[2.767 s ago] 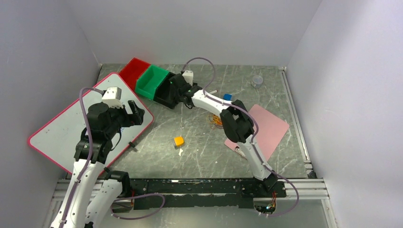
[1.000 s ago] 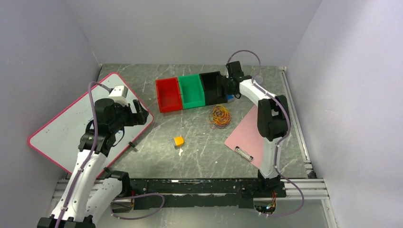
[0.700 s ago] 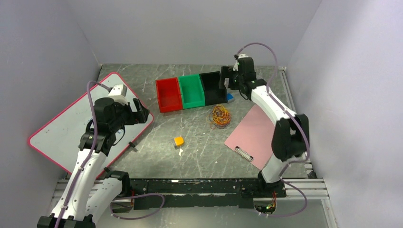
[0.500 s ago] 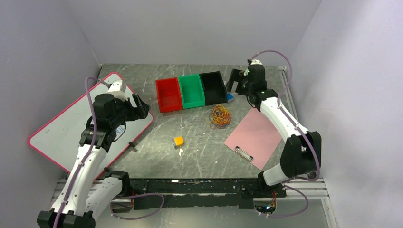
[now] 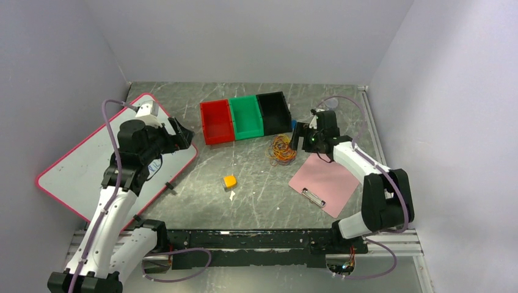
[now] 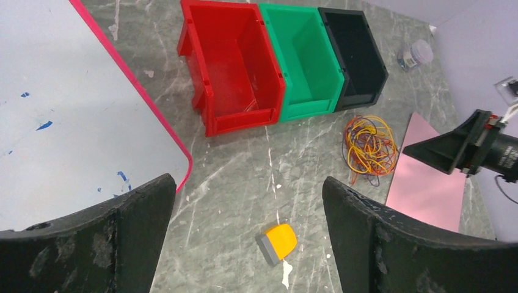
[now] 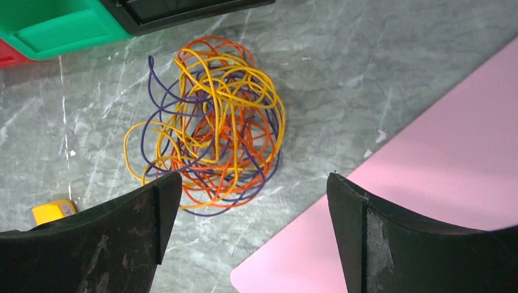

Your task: Untangle the cables

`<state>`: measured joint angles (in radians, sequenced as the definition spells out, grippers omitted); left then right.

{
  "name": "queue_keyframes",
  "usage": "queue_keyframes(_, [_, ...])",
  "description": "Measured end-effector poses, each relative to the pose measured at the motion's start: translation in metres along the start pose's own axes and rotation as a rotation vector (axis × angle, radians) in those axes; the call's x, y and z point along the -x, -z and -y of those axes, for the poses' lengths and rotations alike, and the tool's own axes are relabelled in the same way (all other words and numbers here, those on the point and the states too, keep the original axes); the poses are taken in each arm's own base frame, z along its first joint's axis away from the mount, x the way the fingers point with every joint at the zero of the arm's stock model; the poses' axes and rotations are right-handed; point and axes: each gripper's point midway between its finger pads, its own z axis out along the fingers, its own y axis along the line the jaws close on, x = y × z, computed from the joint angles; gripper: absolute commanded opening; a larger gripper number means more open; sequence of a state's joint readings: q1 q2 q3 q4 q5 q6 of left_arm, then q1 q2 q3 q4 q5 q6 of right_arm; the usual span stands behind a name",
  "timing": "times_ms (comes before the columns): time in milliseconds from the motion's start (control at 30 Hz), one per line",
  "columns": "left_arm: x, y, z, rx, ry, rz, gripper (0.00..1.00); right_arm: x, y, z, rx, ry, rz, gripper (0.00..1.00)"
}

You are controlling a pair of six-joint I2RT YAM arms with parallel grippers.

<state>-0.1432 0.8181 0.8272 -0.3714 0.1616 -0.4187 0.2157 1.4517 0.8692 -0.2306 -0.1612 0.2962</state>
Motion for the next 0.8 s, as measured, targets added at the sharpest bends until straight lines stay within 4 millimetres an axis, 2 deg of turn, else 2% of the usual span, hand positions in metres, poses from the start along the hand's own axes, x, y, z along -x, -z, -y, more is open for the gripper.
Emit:
queue_keyframes(200, [0.001,0.007,0.006,-0.033,0.008,0.018,0.92,-0.008,-0.026,-0.012,0.052,0.051,-0.020,0.87])
queue_keyframes(400, [-0.003,0.008,0.006,-0.034,0.009,0.010,0.92,-0.025,-0.056,-0.029,0.076,0.126,-0.080,0.74])
queue_keyframes(500, [-0.006,0.009,0.005,-0.035,0.009,0.012,0.92,-0.029,-0.066,-0.048,0.077,0.199,-0.089,0.67])
queue_keyframes(633, [-0.010,0.009,0.004,-0.036,0.009,0.004,0.92,-0.045,-0.066,-0.084,0.110,0.289,-0.102,0.60])
queue_keyframes(733, [-0.016,0.007,0.003,-0.042,0.012,-0.014,0.92,-0.072,-0.059,-0.112,0.145,0.319,-0.131,0.54])
queue_keyframes(800, [-0.021,0.006,0.003,-0.049,0.014,-0.025,0.91,-0.092,-0.050,-0.121,0.156,0.308,-0.152,0.53])
